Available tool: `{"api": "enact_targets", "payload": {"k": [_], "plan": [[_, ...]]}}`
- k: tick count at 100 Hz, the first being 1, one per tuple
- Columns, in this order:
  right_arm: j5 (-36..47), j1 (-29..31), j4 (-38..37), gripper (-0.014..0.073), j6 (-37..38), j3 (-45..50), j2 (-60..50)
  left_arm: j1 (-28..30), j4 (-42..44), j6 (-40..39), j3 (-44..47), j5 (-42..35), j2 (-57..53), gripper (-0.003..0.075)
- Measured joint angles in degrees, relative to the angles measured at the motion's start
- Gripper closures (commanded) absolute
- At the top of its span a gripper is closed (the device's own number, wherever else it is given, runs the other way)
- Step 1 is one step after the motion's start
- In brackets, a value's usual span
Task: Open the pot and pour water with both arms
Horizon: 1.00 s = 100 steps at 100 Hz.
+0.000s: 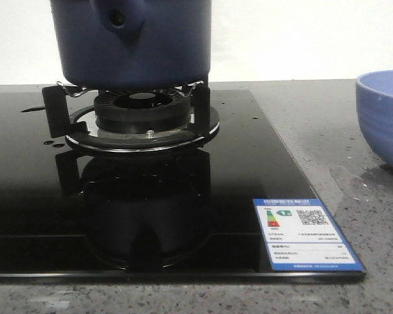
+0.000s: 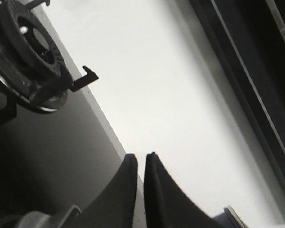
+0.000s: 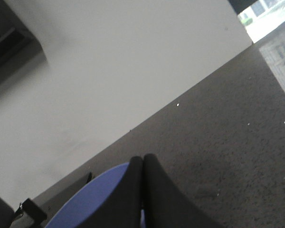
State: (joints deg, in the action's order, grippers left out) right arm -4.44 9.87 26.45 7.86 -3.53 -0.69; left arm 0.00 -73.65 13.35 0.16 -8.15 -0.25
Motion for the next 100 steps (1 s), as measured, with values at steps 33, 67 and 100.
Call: {"api": "enact_targets", "payload": {"k": [33, 67, 100], "plan": [[-24.9, -0.4, -0.2, 0.0658, 0.0, -15.7, 12.8, -0.4, 17.1, 2.1, -12.2, 22.9, 11.3, 0.074], [-48.4, -7.4, 2.6, 0.0658, -6.6, -28.3, 30.9, -14.4, 14.4, 27.1, -27.8, 36.2, 29.6, 0.0723], [-57.6, -9.0, 35.7, 0.0658, -43.1, -31.1, 41.6, -21.2, -12.1, 66.1, -40.2, 61.9, 50.6, 0.0722]]}}
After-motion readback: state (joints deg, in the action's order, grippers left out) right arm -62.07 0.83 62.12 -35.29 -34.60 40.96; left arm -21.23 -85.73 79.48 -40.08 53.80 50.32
